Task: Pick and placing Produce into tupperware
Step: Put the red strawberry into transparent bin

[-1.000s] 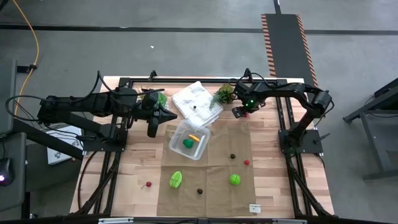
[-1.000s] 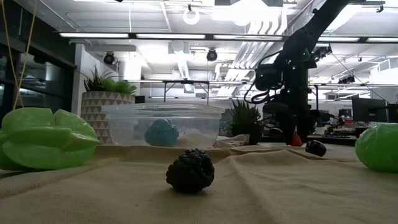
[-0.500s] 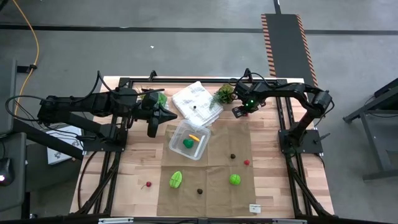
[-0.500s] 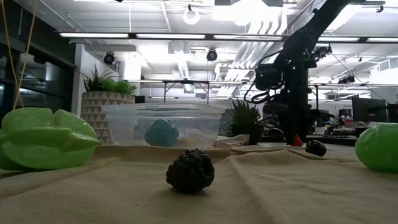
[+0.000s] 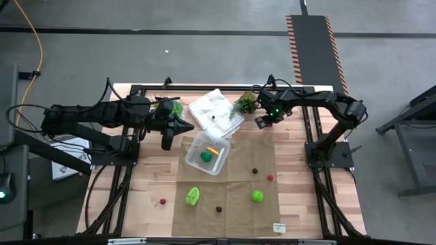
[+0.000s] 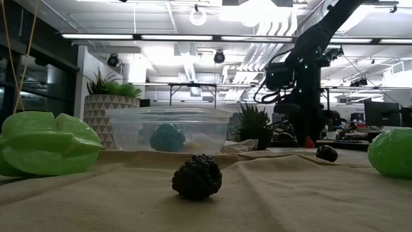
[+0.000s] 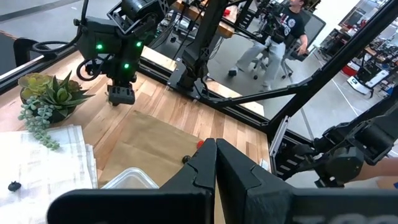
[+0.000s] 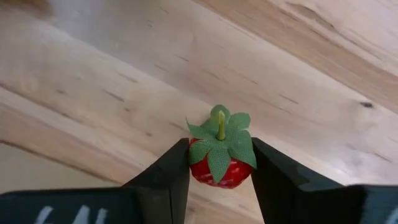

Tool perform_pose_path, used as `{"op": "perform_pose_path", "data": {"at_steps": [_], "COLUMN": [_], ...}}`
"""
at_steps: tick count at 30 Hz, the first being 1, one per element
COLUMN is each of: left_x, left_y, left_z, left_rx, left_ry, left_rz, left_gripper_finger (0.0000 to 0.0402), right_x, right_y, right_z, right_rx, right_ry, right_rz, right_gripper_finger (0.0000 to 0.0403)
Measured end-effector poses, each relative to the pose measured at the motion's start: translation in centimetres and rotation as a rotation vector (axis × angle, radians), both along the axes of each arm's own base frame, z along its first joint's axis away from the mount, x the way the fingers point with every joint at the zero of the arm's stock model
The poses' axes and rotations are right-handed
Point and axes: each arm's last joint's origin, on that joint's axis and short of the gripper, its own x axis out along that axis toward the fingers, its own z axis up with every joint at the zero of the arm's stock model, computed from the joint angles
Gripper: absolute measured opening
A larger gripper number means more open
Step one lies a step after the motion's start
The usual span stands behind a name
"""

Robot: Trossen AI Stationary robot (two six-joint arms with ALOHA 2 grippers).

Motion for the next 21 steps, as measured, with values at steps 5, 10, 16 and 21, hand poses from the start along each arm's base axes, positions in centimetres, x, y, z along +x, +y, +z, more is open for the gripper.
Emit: {"op": "perform_pose_path", "data": {"at_steps": [5, 10, 16, 21], "left_x": [-0.1, -0.1, -0.1, -0.1], "left_y": [0.0, 0.0, 0.0, 0.0], "left_z": [-0.2, -0.3, -0.2, -0.2], "left_rx": [-0.001, -0.001, 0.009, 0.022], "left_ry": [0.017, 0.029, 0.027, 0.029], "left_rz": [0.0, 0.0, -0.004, -0.008], "left_gripper_finger": [0.0001, 0.0001, 0.0001, 0.0001], "right_x": [-0.6, -1.3, -2.1, -2.6], "right_y": [0.5, 1.0, 1.6, 2.1], "right_z": [1.6, 3.4, 5.3, 6.6], "right_rx": [-0.013, -0.042, -0.072, -0.066], "right_ry": [-0.024, -0.066, -0.12, -0.187], "right_rz": [0.001, -0.007, -0.024, -0.023], "right_gripper_finger": [0.0127, 0.0127, 0.0127, 0.0127]}}
